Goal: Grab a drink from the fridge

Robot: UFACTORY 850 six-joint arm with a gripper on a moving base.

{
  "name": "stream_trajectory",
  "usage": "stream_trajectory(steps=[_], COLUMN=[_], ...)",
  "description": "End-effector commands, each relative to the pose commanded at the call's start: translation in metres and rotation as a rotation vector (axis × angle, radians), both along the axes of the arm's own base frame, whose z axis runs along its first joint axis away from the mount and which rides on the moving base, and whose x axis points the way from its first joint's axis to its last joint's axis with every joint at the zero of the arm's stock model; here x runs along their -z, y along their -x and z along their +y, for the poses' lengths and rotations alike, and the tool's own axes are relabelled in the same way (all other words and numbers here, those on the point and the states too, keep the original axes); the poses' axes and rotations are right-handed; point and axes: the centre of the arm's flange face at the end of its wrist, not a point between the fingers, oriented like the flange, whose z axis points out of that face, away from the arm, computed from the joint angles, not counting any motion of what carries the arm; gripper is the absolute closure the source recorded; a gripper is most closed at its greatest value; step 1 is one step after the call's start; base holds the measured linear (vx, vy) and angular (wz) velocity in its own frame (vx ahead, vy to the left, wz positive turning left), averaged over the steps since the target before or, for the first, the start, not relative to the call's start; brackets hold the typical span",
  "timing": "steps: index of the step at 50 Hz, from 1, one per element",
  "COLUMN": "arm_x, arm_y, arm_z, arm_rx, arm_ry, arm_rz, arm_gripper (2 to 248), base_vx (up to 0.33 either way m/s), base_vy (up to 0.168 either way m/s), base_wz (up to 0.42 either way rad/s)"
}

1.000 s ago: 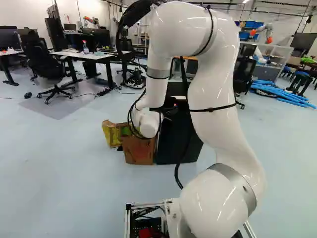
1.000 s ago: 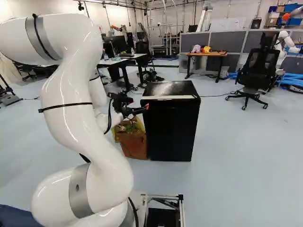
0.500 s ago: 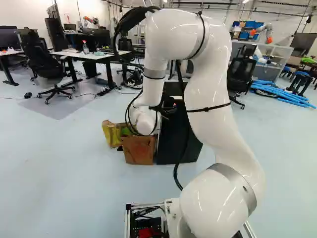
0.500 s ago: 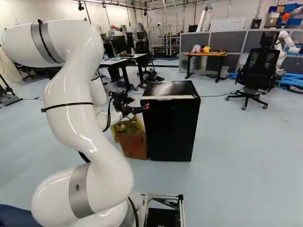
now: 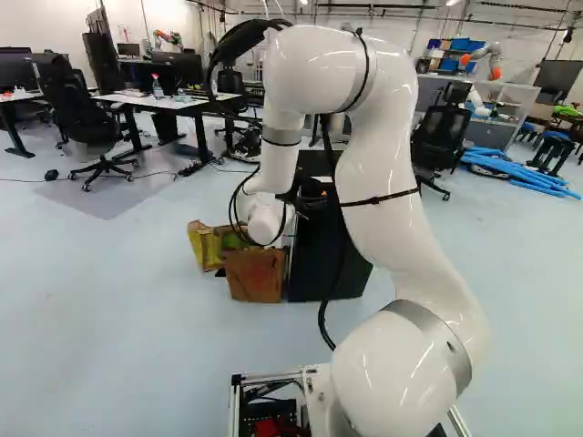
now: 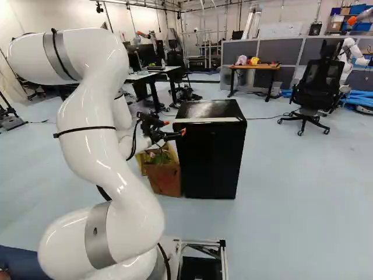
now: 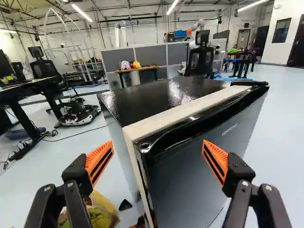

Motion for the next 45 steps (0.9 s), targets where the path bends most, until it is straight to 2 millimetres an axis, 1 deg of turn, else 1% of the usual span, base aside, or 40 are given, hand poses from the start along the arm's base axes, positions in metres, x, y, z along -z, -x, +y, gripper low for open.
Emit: stream_trajectory(steps=[25,45], arm_x=[0.0005,0.0025], arm_y=[0.0038,0.0016], arm_z=[0.005,0.0078], arm_rx=[0.031,0.065], arm_ry=[-0.005,-0.019], arm_rz=[0.001,0.006], arm_gripper=[3,3], base_vx=[0.0,0.0], base_vy=[0.0,0.0], base_wz=[0.0,0.0])
